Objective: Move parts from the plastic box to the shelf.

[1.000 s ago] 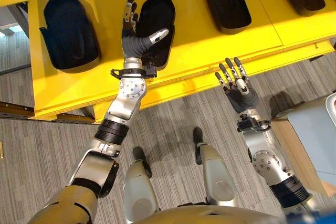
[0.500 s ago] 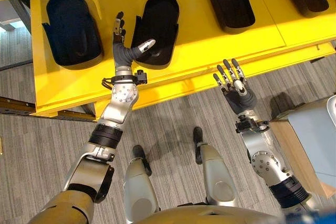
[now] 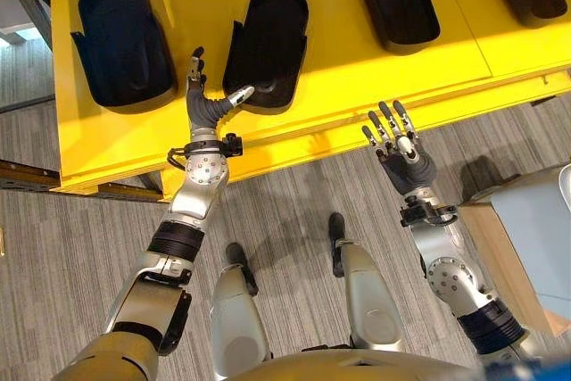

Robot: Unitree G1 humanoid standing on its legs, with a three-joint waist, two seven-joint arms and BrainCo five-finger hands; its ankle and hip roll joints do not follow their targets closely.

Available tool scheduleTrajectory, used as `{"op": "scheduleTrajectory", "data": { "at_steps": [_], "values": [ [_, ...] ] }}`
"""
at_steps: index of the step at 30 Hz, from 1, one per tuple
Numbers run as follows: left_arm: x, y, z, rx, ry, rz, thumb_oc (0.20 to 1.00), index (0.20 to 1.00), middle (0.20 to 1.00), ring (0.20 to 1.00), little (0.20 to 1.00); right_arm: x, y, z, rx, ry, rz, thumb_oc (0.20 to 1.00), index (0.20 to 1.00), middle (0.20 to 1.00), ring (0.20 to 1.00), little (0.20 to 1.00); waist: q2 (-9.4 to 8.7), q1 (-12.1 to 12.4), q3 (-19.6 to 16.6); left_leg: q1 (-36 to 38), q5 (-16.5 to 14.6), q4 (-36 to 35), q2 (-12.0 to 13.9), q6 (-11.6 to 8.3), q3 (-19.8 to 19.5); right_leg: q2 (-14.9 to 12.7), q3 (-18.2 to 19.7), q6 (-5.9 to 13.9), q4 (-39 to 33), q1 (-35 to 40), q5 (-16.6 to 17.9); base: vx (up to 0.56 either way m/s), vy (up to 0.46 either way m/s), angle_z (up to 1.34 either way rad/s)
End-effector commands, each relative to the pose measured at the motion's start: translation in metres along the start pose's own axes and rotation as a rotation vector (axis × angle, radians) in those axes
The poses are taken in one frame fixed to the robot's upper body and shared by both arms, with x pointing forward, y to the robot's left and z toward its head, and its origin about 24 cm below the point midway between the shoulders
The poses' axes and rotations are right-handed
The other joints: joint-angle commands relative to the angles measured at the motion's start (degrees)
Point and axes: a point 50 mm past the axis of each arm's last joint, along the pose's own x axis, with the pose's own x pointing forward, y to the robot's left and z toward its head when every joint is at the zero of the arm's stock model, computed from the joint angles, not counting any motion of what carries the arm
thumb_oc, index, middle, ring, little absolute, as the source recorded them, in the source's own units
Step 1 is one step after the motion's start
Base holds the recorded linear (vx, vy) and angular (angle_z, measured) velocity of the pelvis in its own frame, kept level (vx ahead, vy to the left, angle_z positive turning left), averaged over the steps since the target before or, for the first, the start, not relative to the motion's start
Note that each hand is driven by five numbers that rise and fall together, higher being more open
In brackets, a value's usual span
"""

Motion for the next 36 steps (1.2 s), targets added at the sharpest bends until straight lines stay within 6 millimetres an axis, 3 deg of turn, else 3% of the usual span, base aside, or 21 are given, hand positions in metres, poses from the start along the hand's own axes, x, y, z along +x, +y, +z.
{"op": "scheduleTrajectory", "data": {
  "at_steps": [1, 13, 36],
  "values": [
    [0.002, 0.008, 0.002, 0.032, -0.029, -0.022, 1.000, 1.000, 1.000, 1.000, 1.000, -0.003, 0.006, 0.009, 0.028, -0.046, 0.051, 1.000, 1.000, 1.000, 1.000, 1.000, 0.00, 0.3, -1.3, -3.6, 4.7, -1.7, 2.6, -0.88, -5.1, -4.1, 0.9, 2.33, -1.8, 2.9, 1.5, 0.00, 0.000, 0.00],
    [0.000, -0.001, -0.008, 0.045, 0.031, -0.086, 1.000, 1.000, 1.000, 1.000, 1.000, -0.005, 0.004, 0.007, 0.040, -0.031, 0.038, 1.000, 1.000, 1.000, 1.000, 1.000, 0.03, 0.2, -0.9, -4.3, 4.8, -1.5, 2.6, -0.80, -5.3, -3.9, 1.1, 2.15, -1.3, 2.0, 1.5, 0.00, 0.000, 0.00],
    [-0.003, -0.014, -0.008, 0.055, 0.037, -0.178, 1.000, 1.000, 1.000, 1.000, 1.000, -0.010, -0.001, 0.007, 0.057, -0.031, 0.019, 1.000, 1.000, 1.000, 1.000, 1.000, 0.29, 0.0, -0.9, -4.8, 4.6, -1.1, 2.8, -0.77, -5.5, -3.6, 1.2, 2.07, 0.1, 1.1, 0.9, 0.00, 0.000, 0.00]
  ]
}}
